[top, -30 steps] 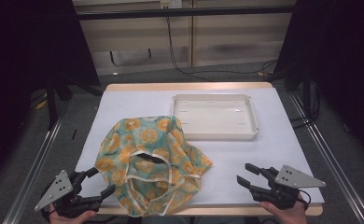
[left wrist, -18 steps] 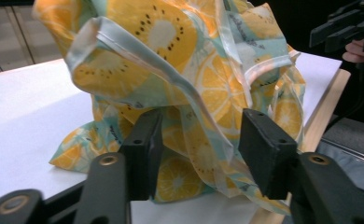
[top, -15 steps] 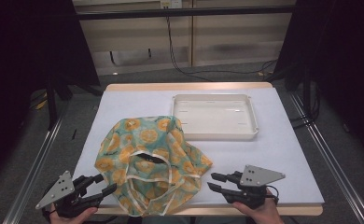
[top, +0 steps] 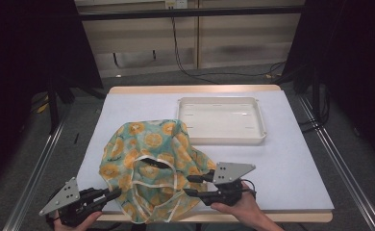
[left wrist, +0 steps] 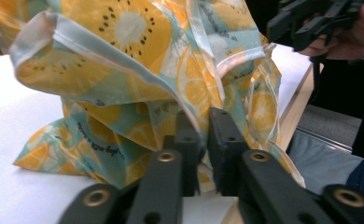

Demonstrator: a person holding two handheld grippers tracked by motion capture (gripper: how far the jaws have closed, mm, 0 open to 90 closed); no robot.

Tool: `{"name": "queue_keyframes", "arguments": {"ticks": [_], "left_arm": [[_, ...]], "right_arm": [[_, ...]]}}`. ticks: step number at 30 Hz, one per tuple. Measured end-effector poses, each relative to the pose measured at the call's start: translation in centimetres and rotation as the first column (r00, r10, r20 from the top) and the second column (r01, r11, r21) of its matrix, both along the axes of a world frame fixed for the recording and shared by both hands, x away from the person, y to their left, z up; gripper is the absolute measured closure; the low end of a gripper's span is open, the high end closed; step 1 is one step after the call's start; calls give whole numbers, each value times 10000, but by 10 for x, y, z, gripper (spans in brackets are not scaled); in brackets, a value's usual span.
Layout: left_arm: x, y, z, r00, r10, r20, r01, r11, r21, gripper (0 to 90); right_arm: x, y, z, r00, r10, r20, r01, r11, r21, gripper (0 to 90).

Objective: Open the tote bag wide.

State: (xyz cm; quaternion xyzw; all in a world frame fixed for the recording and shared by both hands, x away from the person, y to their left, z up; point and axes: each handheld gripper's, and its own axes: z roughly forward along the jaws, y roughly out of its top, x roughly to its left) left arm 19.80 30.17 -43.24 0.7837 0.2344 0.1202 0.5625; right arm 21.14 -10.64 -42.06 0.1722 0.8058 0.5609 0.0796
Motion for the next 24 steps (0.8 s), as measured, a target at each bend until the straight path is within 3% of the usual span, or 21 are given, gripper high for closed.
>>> {"name": "queue_keyframes", "arguments": {"ticks": [2, 7, 17, 20, 24], "left_arm": [[0, 0, 0, 9999, -102, -109, 101, 9999, -29, 869], [2, 1, 0, 9992, -72, -403, 57, 9994, -352, 875], [1, 0, 0, 9985, -305, -456, 287, 9988, -397, 888], [1, 1, 0, 9985, -249, -493, 225, 9985, -493, 888], [2, 1, -1, 9980, -341, -534, 312, 9981, -532, 888]], "right_arm": [[5, 5, -3, 9999, 67, 152, -62, 9996, -290, 579], [14, 8, -15, 10000, 88, -33, -90, 9983, -579, 503], [19, 7, -40, 9996, -84, -253, 49, 9908, -1351, 426], [21, 8, -43, 9999, -56, -128, 35, 9877, -1565, 504], [23, 8, -43, 9998, -174, -69, 159, 9845, -1748, 689]]}}
